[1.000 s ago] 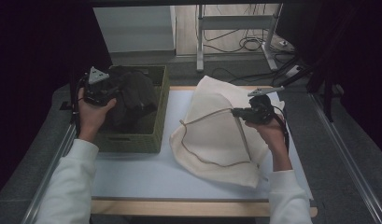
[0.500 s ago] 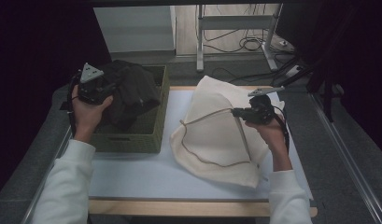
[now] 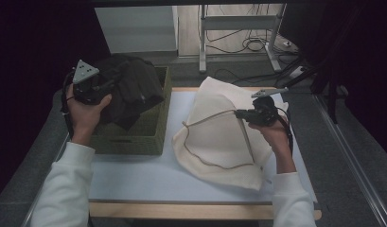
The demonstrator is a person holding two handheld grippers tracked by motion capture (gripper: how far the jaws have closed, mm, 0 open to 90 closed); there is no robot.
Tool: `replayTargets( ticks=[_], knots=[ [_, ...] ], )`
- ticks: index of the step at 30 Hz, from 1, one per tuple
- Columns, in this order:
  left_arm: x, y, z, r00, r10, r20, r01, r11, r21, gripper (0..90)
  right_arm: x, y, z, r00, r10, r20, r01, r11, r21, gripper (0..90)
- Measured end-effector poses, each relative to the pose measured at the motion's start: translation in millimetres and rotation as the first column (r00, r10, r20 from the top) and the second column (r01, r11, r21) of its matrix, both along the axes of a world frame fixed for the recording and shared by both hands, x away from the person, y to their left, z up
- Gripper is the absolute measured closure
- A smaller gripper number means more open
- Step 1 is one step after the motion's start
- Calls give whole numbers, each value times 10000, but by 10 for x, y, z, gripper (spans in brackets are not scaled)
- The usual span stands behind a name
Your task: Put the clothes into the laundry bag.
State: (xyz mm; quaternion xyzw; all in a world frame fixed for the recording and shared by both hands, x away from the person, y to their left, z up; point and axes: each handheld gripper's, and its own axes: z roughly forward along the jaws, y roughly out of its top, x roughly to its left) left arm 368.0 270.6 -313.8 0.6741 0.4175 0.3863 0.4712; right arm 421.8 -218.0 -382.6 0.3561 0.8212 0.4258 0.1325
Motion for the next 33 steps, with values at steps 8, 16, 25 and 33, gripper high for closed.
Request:
replayTargets(
  ticks=[8, 16, 25, 33],
  knots=[
    [-101, -48, 124, 9992, -200, 352, 202, 9998, -59, 745, 2, 1, -2, 10000, 8, 29, -8, 10000, -4, 871],
    [-174, -92, 187, 9977, -383, 561, 388, 9992, -91, 745, 5, 13, -9, 10000, 9, 18, -9, 10000, -18, 871],
    [-235, -114, 247, 9959, -502, 748, 515, 9986, -157, 745, 5, 19, -16, 10000, -7, -33, 7, 10000, 4, 871],
    [-282, -133, 293, 9939, -645, 897, 672, 9974, -274, 745, 8, 14, -16, 10000, -15, -32, 15, 10000, 14, 871]
  ],
)
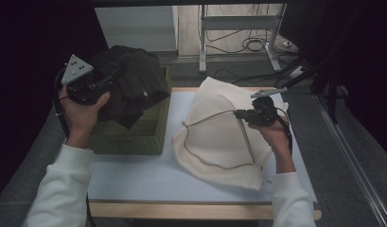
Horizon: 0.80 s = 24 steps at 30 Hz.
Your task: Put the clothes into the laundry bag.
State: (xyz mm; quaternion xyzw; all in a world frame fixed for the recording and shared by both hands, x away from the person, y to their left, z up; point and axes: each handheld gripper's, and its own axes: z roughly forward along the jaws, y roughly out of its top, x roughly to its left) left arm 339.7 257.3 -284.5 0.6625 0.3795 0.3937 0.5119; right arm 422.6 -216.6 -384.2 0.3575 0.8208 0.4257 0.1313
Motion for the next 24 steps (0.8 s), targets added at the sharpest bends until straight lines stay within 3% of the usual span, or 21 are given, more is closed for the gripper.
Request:
replayTargets(
  ticks=[8, 14, 24],
  knots=[
    [-71, -66, 50, 9993, -337, 161, 340, 9993, -173, 745, 2, 1, -4, 10000, 24, 3, -24, 10000, -22, 871],
    [-157, -155, 111, 9969, -701, 368, 703, 9975, -59, 745, 2, 4, -6, 10000, 21, 20, -21, 10000, -50, 871],
    [-221, -265, 122, 9915, -1245, 376, 1252, 9919, -192, 745, 5, 3, -10, 10000, 24, 14, -24, 10000, -20, 871]
  ],
)
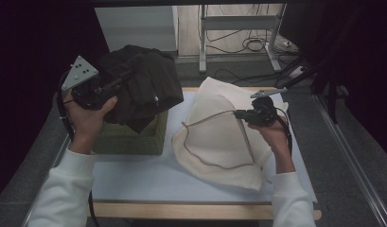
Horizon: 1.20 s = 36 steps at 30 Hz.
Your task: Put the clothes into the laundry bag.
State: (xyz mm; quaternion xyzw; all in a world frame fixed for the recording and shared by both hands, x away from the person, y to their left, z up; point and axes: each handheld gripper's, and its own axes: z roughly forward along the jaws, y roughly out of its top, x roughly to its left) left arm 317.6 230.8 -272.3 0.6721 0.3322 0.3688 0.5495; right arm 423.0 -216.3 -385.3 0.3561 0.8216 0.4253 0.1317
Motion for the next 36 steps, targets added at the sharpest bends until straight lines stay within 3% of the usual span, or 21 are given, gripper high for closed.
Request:
replayTargets(
  ticks=[20, 36],
  knots=[
    [-73, -102, -55, 9988, -486, -53, 486, 9988, -41, 745, 22, 73, -50, 10000, 48, -43, -48, 9999, -115, 871],
    [-175, -185, -31, 9958, -891, 186, 891, 9960, 31, 745, 87, 133, -158, 9998, -55, -202, 52, 9999, -162, 871]
  ],
)
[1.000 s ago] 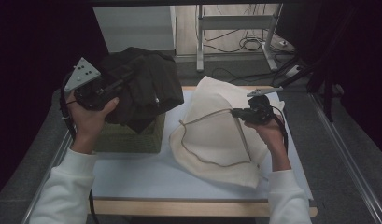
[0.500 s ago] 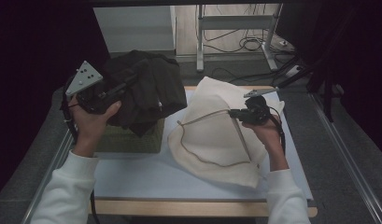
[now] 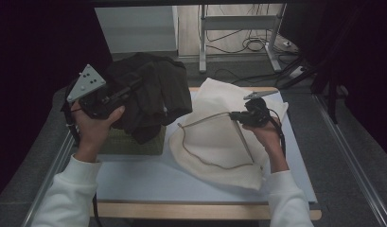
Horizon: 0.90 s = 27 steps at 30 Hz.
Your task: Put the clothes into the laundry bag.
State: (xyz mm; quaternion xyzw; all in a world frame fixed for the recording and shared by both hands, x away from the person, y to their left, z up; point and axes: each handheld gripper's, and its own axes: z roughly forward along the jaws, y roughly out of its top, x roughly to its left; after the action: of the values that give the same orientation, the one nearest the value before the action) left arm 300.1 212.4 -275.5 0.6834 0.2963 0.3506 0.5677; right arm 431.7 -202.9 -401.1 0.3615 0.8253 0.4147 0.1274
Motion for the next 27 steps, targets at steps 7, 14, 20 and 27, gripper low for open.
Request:
replayTargets(
  ticks=[7, 14, 20, 27],
  knots=[
    [-74, -86, 17, 9994, -315, 117, 314, 9995, 90, 744, -2, -9, 3, 10000, -29, 18, 29, 10000, 11, 871],
    [-156, -196, 32, 9972, -711, 210, 709, 9974, 105, 745, 2, -19, 3, 10000, -52, 27, 52, 10000, 25, 871],
    [-208, -267, 51, 9933, -1137, 201, 1139, 9934, -100, 744, 0, -25, 5, 10000, -70, 46, 70, 10000, 39, 871],
    [-267, -355, 59, 9881, -1533, 130, 1534, 9881, -133, 744, 11, -35, -7, 9999, -96, 30, 96, 9999, 58, 871]
  ],
)
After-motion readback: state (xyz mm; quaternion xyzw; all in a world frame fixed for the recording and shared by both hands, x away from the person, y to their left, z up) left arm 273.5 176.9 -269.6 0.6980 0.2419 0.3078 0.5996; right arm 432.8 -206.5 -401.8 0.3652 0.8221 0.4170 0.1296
